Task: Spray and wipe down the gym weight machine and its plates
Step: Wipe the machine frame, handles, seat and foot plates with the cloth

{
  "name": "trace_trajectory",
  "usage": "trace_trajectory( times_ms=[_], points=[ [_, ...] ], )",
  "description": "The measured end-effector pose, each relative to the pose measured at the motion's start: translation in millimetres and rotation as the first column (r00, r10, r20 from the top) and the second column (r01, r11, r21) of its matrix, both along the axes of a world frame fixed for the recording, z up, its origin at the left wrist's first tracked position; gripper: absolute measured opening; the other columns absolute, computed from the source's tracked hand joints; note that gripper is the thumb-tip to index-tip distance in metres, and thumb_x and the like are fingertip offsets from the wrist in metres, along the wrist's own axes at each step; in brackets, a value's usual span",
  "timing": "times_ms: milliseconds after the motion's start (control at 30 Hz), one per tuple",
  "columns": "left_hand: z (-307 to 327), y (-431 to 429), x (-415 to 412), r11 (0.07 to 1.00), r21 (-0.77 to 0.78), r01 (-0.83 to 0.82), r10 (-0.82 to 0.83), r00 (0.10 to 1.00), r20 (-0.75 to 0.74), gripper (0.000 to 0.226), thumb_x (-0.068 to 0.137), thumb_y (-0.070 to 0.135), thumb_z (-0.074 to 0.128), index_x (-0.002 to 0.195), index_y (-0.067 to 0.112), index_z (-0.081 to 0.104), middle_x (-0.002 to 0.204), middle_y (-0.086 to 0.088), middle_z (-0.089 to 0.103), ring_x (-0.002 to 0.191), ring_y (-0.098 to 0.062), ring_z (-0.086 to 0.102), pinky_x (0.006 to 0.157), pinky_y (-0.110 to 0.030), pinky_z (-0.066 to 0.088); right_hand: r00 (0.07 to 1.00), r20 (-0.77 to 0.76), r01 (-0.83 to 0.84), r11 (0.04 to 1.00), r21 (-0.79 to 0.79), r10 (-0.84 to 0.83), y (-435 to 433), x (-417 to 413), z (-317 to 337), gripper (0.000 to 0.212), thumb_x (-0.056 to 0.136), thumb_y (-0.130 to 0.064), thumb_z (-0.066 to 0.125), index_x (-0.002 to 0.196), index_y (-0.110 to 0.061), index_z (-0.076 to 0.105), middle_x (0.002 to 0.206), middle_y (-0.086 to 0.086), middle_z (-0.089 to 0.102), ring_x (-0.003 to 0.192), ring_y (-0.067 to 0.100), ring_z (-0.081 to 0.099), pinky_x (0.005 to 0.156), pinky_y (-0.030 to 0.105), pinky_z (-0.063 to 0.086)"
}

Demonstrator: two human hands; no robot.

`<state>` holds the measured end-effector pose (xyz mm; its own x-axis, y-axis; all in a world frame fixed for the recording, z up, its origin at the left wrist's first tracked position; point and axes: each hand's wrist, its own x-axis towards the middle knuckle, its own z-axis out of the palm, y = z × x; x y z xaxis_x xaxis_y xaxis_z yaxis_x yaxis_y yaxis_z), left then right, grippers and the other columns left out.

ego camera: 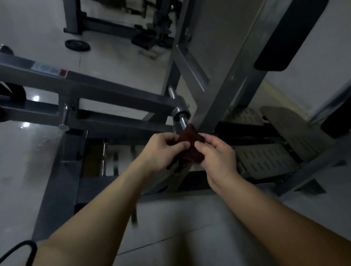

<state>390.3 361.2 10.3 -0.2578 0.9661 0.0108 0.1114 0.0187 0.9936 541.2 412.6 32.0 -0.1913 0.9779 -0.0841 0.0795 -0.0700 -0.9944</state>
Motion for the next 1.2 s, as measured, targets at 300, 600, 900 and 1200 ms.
trace_trajectory(
  times_ms=[300,600,900,1200],
  points=[
    [77.3,52.3,15.1,0.855,0.437,-0.279,0.310,0.951,0.000,0.024,0.097,0.029,0.064,0.115,0.018,0.074,0.106,0.005,0.070,0.101,-0.009,0.067,0.094,-0.042,0.054,0.980,-0.088,0.201,0.902,0.382,-0.181,13.2,-9.2,70.7,0.053,0.098,-0.003,0.062,0.146,-0.021,0.048,0.119,0.002,0.062,0.092,0.015,0.072,0.079,0.026,0.060],
    [-15.2,54.7,44.6,0.882,0.271,-0.385,0.361,0.923,0.135,0.018,0.104,0.030,0.055,0.113,0.028,0.071,0.103,0.014,0.069,0.101,-0.003,0.065,0.085,-0.019,0.049,0.988,0.028,0.113,0.835,0.539,-0.152,16.1,-18.5,52.0,0.070,0.103,-0.008,0.056,0.161,-0.025,0.021,0.100,0.002,0.066,0.089,0.014,0.070,0.083,0.025,0.059],
    [27.5,58.5,39.2,0.825,0.459,-0.329,0.225,0.937,0.267,0.026,0.101,0.018,0.060,0.124,0.028,0.068,0.119,0.008,0.068,0.117,-0.016,0.063,0.100,-0.043,0.053,0.979,-0.034,0.185,0.814,0.551,-0.200,18.1,-35.9,43.2,0.075,0.103,-0.007,0.055,0.161,-0.031,0.015,0.097,0.004,0.063,0.088,0.017,0.067,0.087,0.032,0.060],
    [-99.1,47.9,40.8,0.939,0.092,-0.331,0.320,0.940,0.117,0.019,0.102,0.027,0.055,0.114,0.036,0.067,0.110,0.013,0.069,0.106,-0.007,0.065,0.097,-0.048,0.055,0.975,0.128,0.063,0.780,0.622,-0.181,25.6,-10.8,-5.2,0.076,0.100,-0.002,0.054,0.162,-0.027,0.019,0.101,-0.003,0.060,0.083,0.015,0.061,0.077,0.023,0.054]
  ],
)
